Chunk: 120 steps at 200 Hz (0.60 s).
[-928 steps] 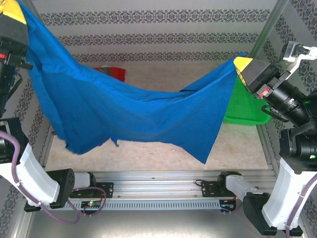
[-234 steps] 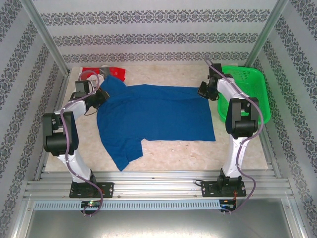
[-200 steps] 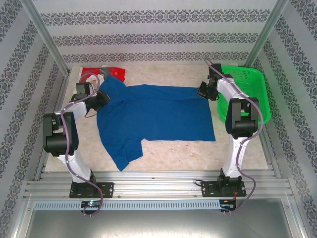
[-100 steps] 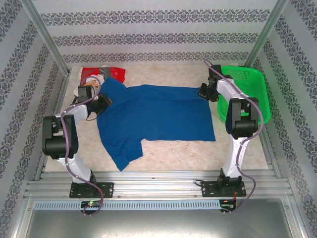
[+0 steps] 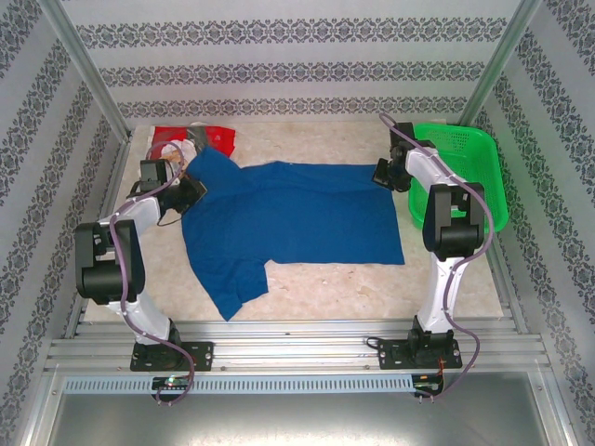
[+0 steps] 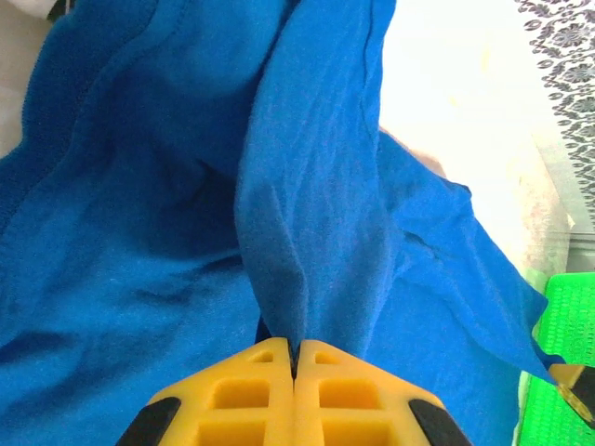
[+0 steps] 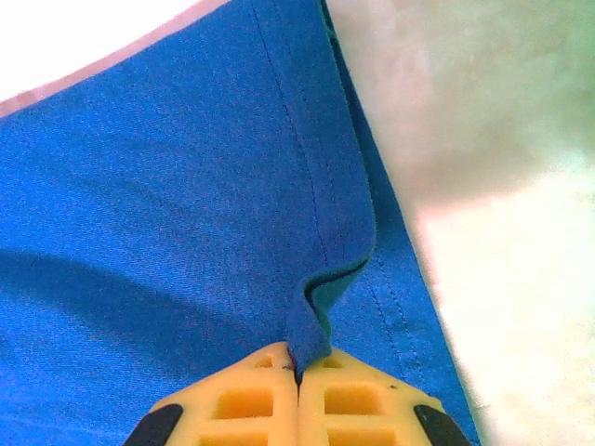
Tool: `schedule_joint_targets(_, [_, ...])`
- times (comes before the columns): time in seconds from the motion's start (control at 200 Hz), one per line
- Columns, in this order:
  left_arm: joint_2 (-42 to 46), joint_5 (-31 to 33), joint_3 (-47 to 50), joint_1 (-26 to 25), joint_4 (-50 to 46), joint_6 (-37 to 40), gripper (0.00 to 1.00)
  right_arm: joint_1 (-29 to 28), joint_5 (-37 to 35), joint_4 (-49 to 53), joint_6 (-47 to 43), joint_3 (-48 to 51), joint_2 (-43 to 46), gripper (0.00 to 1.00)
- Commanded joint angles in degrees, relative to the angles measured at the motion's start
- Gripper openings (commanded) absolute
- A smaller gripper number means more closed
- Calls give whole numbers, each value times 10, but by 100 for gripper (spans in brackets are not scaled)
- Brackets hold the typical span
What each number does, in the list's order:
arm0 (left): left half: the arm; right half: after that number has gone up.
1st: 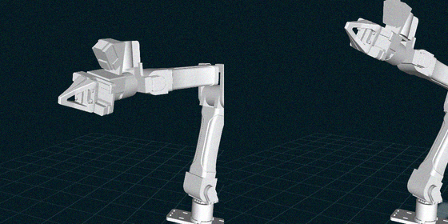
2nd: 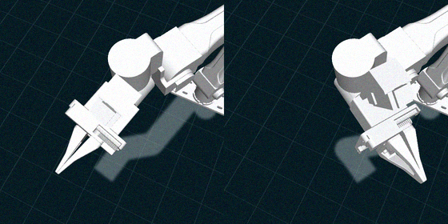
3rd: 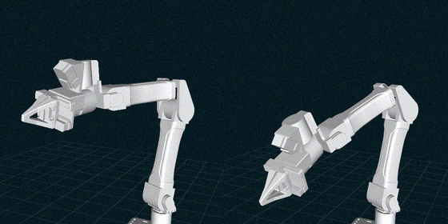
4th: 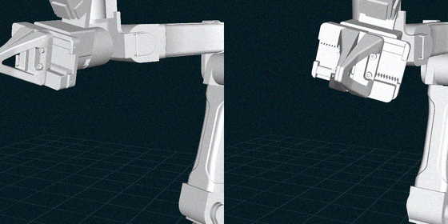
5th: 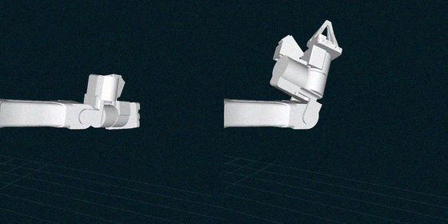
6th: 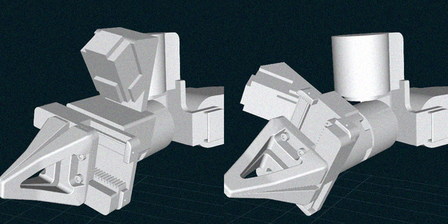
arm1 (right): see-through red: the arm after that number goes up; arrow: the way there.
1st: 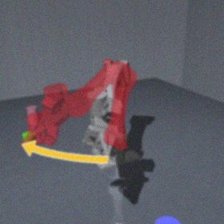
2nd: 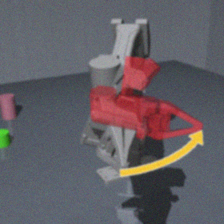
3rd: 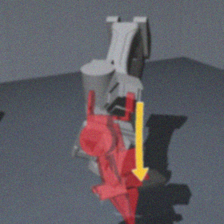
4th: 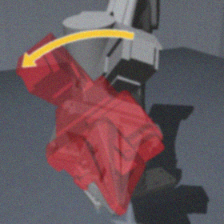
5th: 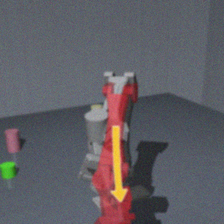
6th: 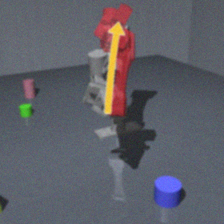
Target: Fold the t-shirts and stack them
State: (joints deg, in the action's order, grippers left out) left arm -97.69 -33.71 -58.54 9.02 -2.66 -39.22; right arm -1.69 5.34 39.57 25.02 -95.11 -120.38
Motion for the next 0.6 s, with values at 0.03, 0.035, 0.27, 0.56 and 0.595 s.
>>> schedule_joint_targets(0.03, [32,-24,7,1,-18,-37,0,-7,-9,15,-14,-3,-11,0])
schedule_joint_targets(0.035, [33,-25,8,1,-18,-38,0,-7,-9,15,-14,-4,-11,0])
schedule_joint_targets(0.27, [50,-21,76,-17,53,-126,0,-8,-7,20,-16,-11,-17,0])
schedule_joint_targets(0.56, [54,4,127,-29,84,-158,0,-9,-2,22,-16,-12,-19,0])
schedule_joint_targets(0.595, [52,6,128,-30,85,-157,0,-8,-2,22,-15,-12,-20,0])
